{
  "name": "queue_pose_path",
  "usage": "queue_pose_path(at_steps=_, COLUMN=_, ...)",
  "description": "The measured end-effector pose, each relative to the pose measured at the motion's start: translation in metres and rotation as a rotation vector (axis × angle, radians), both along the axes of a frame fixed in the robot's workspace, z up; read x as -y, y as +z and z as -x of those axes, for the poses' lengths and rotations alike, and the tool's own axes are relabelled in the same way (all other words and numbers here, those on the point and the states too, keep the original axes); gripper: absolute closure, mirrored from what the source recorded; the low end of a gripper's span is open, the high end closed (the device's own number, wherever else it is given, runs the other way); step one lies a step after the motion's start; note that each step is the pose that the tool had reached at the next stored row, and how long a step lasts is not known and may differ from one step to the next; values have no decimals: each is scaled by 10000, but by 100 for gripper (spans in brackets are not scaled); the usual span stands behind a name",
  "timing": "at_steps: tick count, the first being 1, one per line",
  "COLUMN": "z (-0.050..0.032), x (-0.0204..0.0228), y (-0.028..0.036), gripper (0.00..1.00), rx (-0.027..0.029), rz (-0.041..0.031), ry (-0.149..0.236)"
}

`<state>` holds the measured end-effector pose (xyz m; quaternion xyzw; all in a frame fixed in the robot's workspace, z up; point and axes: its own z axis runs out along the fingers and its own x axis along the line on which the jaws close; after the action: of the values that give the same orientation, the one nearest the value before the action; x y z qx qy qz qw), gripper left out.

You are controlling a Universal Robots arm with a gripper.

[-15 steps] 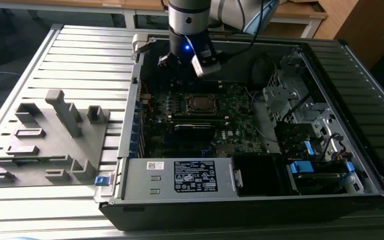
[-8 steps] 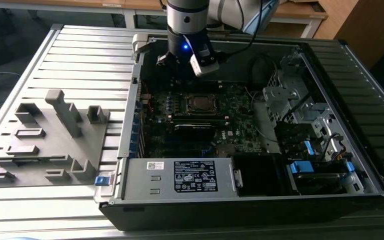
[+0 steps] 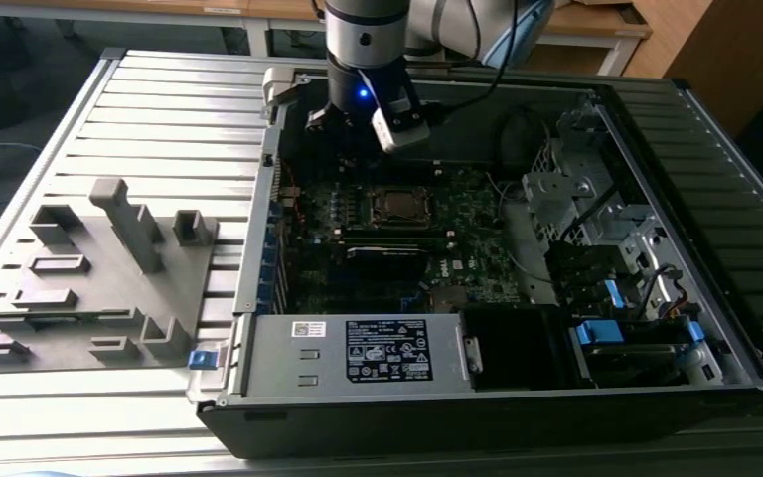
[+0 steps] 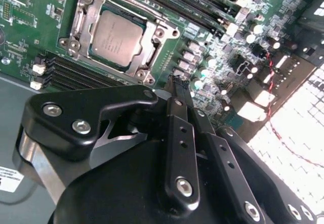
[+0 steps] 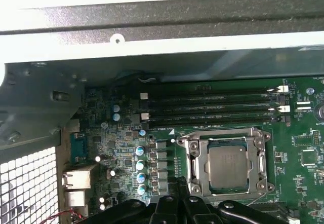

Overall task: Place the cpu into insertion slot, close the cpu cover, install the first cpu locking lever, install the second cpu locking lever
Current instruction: 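Install the first cpu locking lever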

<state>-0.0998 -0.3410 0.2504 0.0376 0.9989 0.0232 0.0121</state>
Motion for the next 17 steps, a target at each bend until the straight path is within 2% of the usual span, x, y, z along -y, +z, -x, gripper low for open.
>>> queue_pose_path(at_steps=5, z=0, x=0, y=-1, gripper=89, rx=1, rz=-437, ry=-1)
queue_pose_path(at_steps=7, z=-1, x=0, y=-1, gripper=89, rx=2, rz=-562, ry=-1)
queue_pose_path(at_steps=8, z=0, x=0, y=-1, gripper=89, rx=3, rz=-651, ry=-1)
queue_pose_path(at_steps=10, z=2, x=0, y=-1, gripper=89, rx=3, rz=-704, ry=-1)
queue_pose_path(at_steps=13, z=15, x=0, y=-2, gripper=89, rx=2, rz=-885, ry=-2)
queue_pose_path(at_steps=17, z=40, x=0, y=-8, gripper=89, rx=3, rz=-936, ry=-1)
